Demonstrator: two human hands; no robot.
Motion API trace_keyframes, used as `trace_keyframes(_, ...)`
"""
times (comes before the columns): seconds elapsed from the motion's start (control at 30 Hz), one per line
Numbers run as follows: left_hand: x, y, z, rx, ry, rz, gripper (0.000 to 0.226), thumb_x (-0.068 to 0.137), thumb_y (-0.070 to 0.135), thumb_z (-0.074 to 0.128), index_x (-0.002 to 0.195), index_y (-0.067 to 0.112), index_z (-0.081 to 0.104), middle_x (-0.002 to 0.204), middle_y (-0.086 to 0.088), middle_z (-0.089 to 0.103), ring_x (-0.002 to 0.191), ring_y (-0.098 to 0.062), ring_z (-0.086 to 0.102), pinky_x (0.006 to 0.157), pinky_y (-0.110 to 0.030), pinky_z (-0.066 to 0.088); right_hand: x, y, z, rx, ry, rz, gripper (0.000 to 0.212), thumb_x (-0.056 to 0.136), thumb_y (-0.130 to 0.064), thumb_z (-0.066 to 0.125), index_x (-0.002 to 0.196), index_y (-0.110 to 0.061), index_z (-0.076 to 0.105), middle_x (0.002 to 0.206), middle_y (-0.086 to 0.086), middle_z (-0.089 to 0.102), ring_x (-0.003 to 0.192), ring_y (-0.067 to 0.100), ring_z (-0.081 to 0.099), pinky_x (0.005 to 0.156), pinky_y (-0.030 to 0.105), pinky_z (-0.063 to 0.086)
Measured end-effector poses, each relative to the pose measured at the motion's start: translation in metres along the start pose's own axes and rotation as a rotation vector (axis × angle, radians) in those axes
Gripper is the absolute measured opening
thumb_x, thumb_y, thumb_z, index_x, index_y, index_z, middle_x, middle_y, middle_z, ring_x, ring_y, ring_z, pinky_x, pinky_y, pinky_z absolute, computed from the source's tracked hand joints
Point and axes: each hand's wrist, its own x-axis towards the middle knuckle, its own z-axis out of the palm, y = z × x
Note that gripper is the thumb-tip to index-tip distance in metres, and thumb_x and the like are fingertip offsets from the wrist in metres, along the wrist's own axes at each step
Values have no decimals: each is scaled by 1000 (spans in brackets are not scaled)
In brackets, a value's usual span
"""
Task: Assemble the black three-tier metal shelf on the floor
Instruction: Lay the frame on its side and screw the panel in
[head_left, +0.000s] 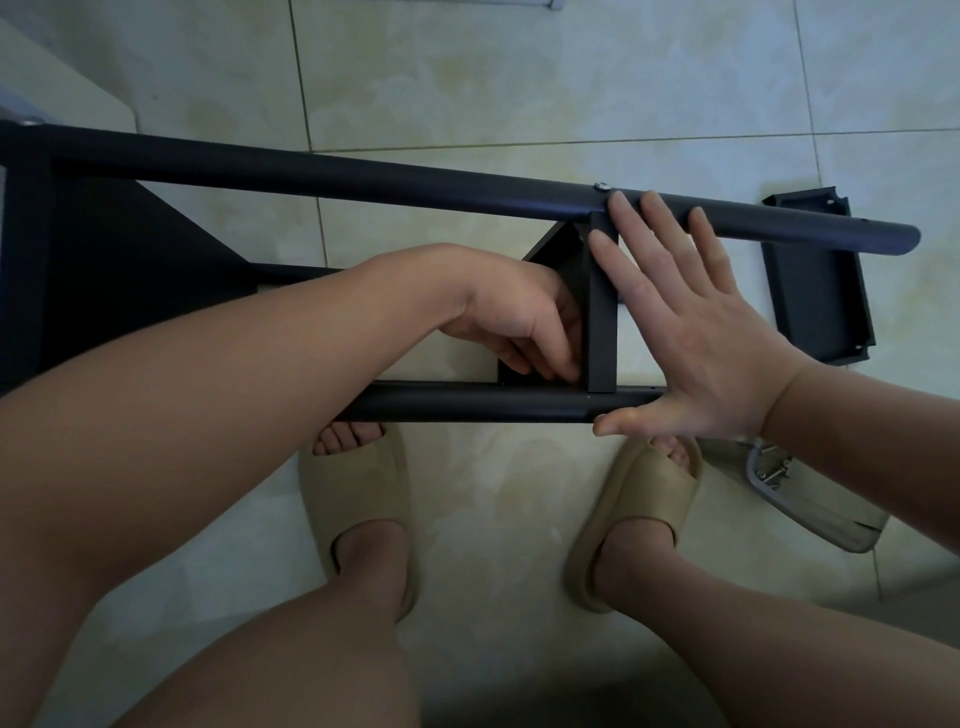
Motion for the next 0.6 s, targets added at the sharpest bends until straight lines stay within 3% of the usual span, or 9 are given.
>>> trace_keyframes(0.23,1,-1,3,-9,8,-17,10,91,12,66,88,19,73,86,1,76,83,-14,67,93,-35,50,-1,0,1,-3,7,1,130,74,-97,30,162,-5,6,169,20,-1,156,40,-5,123,64,4)
trace_keyframes(0.6,0,0,1,-41,1,-9,10,89,8,68,95,15,72,88,1,74,85,-16,63,94,-36,49,0,0,0,3,12,2,130,73,-96,34,162,-5,7,169,20,0,156,40,-4,123,63,3)
